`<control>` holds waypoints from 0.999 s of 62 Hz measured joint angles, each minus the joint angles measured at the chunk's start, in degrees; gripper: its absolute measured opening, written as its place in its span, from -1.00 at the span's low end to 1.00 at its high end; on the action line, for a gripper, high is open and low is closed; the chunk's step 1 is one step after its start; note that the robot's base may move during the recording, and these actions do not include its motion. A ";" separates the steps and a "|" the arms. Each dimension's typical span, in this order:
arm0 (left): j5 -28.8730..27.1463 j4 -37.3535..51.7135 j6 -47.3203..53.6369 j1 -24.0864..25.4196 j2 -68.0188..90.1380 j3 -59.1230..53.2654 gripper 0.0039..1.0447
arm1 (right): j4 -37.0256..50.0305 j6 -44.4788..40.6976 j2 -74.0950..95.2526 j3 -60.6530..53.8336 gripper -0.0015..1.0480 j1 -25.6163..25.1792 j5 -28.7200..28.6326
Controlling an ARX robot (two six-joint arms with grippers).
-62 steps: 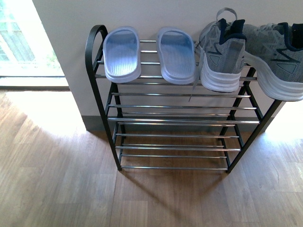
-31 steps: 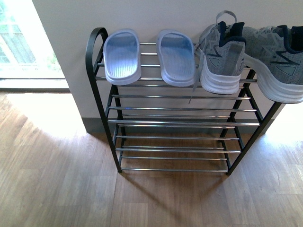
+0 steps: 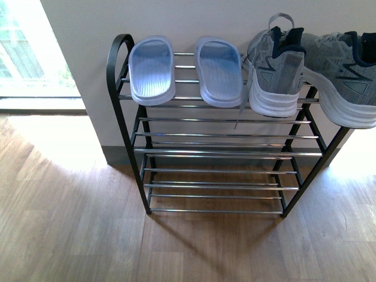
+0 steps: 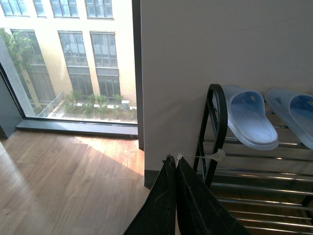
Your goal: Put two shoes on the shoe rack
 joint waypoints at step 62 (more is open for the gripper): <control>0.00 -27.50 0.02 0.00 -26.77 0.00 -0.98 | 0.00 0.00 0.00 0.00 0.82 0.00 0.00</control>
